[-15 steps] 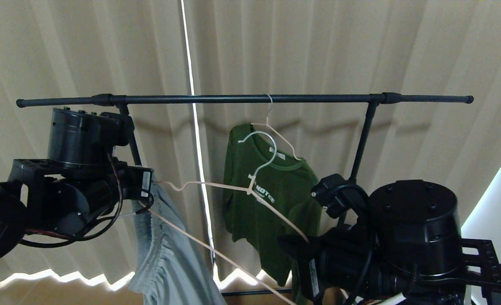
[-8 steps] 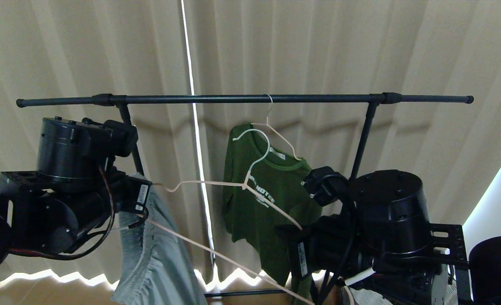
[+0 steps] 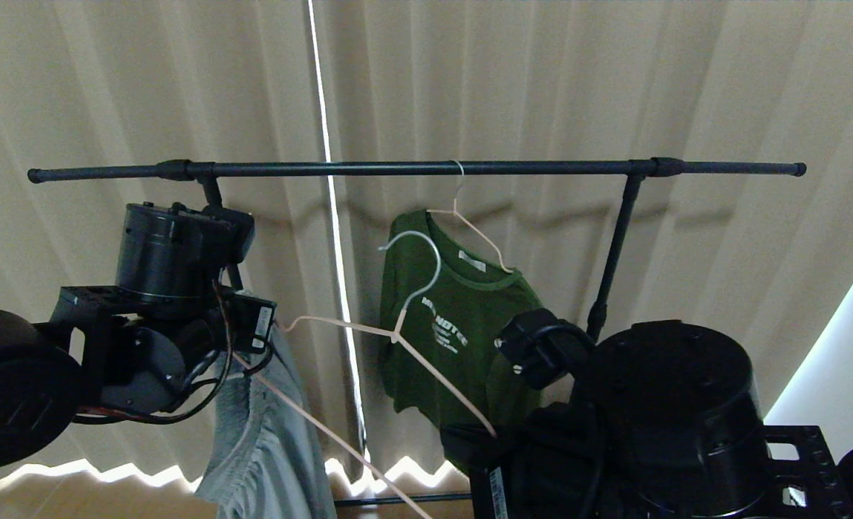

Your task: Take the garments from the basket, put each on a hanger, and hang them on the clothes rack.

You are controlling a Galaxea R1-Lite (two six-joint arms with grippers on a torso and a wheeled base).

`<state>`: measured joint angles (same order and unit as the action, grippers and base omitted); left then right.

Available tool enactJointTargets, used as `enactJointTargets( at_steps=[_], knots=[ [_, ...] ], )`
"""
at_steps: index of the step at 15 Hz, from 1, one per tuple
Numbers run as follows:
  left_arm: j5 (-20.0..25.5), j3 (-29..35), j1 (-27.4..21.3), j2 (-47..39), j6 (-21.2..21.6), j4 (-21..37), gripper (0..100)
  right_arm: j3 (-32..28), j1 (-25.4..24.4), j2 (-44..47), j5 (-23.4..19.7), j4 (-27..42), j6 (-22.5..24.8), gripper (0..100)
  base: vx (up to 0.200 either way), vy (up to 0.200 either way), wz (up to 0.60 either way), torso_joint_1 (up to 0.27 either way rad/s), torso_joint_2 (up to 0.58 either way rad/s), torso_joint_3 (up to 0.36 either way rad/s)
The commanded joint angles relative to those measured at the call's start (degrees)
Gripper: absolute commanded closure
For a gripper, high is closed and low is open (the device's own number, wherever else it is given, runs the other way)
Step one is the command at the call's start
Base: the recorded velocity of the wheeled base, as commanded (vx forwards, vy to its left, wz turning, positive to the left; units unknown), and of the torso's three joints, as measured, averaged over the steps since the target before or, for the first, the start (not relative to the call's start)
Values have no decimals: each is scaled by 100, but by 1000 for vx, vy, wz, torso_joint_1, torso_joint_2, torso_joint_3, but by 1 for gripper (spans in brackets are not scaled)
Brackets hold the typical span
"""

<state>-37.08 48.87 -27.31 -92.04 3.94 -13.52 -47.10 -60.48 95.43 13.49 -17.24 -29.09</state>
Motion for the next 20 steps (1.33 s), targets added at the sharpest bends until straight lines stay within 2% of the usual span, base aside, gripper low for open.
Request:
enactJointTargets(
  at_steps=[1,3,7,11,20],
  knots=[
    [-1,70,-3,-113,2,7,100,-167,-61,336,136,1,-44,100,0,0,0,0,0,0],
    [-1,114,32,-104,28,16,100,-176,-52,591,417,1,-44,100,0,0,0,0,0,0],
    [-1,114,314,-42,213,16,100,-185,177,591,654,115,-36,100,0,0,0,0,0,0],
    [-1,61,261,169,336,42,100,-510,405,811,769,115,-36,100,0,0,0,0,0,0],
    [-9,79,-372,687,415,130,100,-1565,537,1742,786,98,-27,100,0,0,0,0,0,0]
  ],
)
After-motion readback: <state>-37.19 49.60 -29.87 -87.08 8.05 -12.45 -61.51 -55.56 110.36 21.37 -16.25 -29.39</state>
